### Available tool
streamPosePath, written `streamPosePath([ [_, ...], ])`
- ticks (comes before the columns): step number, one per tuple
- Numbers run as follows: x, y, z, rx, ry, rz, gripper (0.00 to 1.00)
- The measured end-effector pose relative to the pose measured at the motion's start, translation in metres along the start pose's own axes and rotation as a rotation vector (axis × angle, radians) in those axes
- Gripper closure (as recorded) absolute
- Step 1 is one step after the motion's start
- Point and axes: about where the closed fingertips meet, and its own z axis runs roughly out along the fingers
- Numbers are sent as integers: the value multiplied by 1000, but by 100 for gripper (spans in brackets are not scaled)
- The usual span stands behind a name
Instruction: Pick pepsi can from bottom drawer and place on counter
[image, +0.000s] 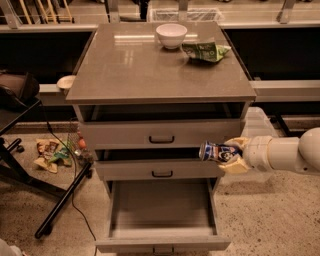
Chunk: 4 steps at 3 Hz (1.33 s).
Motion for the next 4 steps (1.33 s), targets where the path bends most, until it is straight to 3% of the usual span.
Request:
streamPosePath([
  [1, -27, -22, -39, 57, -25, -68, 100],
  [2, -73, -54, -97, 149, -52, -169, 100],
  [3, -73, -54, -97, 149, -52, -169, 100],
  [4, -93, -74, -101, 150, -103, -172, 100],
])
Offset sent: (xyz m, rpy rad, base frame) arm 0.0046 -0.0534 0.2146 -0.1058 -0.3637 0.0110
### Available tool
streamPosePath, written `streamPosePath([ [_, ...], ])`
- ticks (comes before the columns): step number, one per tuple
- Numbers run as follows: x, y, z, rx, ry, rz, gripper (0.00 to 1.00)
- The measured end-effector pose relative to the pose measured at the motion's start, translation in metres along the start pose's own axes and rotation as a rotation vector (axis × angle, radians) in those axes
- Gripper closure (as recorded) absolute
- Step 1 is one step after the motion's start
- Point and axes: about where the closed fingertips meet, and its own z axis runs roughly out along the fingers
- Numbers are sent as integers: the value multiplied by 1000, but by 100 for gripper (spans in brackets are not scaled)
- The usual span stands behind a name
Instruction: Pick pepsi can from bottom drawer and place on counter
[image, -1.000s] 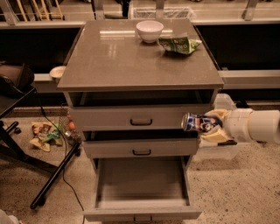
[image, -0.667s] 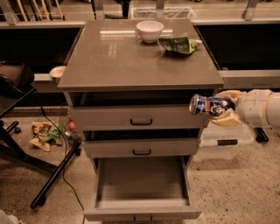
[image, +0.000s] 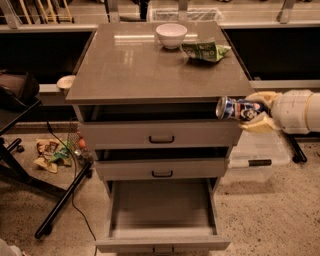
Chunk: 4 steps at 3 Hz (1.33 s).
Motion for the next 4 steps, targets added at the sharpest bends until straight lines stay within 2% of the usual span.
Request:
streamPosePath([
  [1, -32, -42, 3, -13, -45, -35, 100],
  [2, -79, -81, 21, -48, -78, -71, 100],
  [3, -79, -81, 25, -53, -76, -50, 100],
  [4, -84, -97, 36, -86, -24, 2, 100],
])
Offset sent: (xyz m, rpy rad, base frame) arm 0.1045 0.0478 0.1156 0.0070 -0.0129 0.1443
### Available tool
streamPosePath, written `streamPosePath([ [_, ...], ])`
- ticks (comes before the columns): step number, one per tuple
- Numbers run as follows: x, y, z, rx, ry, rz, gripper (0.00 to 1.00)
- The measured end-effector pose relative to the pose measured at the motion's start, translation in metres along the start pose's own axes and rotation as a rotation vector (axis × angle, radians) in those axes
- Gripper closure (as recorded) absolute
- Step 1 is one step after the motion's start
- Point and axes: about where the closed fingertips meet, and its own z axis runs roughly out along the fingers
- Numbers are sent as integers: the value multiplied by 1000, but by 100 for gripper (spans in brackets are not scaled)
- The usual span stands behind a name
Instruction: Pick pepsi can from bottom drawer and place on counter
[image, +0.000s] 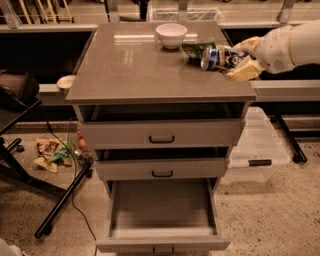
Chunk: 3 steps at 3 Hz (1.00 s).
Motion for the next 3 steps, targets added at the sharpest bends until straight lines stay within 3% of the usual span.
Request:
streamPosePath([
  [1, -10, -23, 27, -55, 44, 87, 100],
  [3, -3, -40, 104, -160, 98, 235, 100],
])
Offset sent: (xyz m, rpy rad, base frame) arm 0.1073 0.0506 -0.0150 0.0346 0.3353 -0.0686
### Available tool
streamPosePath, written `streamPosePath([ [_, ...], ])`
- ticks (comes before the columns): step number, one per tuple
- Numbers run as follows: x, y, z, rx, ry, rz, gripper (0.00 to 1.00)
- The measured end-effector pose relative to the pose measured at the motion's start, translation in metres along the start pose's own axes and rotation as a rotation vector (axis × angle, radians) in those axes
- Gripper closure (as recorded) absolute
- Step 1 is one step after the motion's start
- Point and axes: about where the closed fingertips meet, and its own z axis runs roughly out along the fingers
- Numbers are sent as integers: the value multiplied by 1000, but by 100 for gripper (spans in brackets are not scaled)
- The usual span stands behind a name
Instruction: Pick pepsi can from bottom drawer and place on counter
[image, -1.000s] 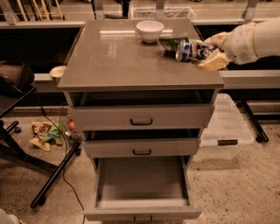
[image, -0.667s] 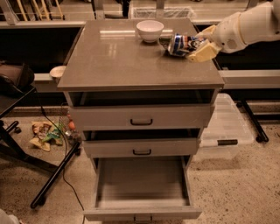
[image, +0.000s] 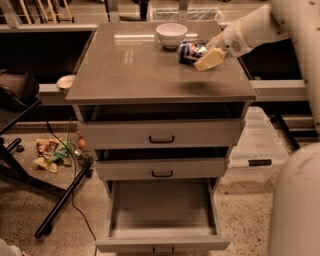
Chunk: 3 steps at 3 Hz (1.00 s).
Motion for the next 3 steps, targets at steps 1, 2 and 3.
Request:
streamPosePath([
  [1, 3, -12, 34, -19, -5, 52, 81],
  [2, 13, -20, 58, -27, -4, 126, 58],
  [3, 25, -23, 73, -43, 14, 197, 34],
])
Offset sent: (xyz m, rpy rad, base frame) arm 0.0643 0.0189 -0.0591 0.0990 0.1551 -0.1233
